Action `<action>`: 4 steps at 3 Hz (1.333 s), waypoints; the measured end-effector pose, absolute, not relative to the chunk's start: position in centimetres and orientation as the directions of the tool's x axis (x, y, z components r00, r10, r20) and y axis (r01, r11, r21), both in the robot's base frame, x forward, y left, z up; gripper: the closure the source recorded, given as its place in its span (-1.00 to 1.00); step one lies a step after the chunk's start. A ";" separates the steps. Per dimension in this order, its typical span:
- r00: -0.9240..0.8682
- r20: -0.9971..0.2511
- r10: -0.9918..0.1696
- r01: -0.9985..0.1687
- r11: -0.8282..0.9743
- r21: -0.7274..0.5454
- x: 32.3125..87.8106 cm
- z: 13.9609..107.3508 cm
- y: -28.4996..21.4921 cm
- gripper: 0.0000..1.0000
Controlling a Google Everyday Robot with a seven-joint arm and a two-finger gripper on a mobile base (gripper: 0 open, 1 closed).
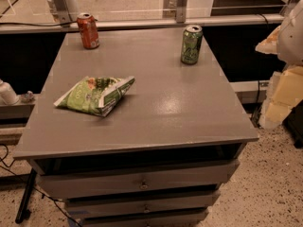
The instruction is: Move green jalapeno chip bag near green can
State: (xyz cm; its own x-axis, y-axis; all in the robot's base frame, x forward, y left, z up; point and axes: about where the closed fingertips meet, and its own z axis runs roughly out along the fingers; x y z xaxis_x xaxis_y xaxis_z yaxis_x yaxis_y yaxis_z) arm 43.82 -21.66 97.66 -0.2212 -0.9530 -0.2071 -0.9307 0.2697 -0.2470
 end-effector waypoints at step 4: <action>-0.254 -0.583 -0.772 -0.903 0.405 -0.142 50.6 93.2 -8.9 -1.00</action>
Offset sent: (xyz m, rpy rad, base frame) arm 0.0258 0.0297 -0.0299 0.3104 -0.0334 -0.1243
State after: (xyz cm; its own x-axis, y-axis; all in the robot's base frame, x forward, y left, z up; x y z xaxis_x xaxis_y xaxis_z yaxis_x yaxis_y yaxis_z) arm 50.61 -8.93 93.22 -0.2543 -0.7718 -0.5828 -0.9032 0.4050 -0.1423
